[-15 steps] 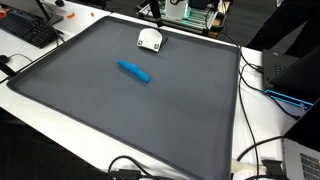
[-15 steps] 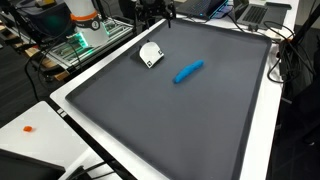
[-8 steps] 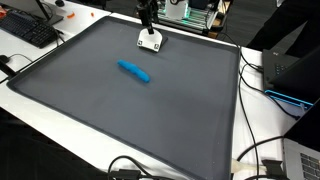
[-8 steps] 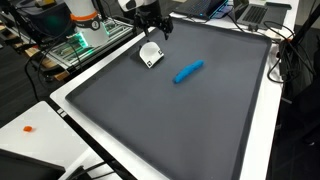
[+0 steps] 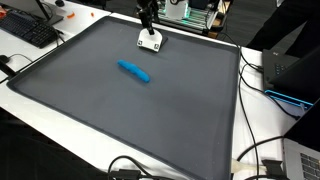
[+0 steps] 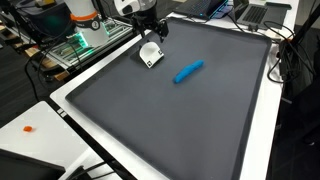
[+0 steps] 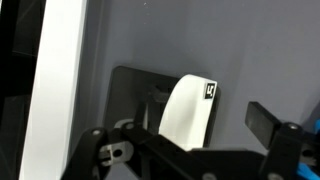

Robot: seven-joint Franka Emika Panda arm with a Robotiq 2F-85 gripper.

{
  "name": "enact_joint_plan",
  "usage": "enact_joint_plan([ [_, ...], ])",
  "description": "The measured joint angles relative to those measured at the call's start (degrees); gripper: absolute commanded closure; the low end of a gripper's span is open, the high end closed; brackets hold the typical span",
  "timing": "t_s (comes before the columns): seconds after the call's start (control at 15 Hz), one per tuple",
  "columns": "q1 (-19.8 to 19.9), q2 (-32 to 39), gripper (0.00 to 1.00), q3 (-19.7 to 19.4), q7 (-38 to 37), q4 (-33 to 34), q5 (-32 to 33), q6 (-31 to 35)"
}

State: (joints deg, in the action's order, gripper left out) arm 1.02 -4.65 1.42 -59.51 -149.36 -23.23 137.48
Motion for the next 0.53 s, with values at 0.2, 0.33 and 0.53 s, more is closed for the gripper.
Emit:
enact_joint_plan([
  [0.2,-0.1,0.8,0.00,0.0,0.0,-0.4,1.1,0.2],
  [0.33,-0.1,1.2,0.00,0.0,0.0,-0.7,2.0,0.6],
  [0.53,-0.1,1.6,0.00,0.0,0.0,-0.8,2.6,0.9],
])
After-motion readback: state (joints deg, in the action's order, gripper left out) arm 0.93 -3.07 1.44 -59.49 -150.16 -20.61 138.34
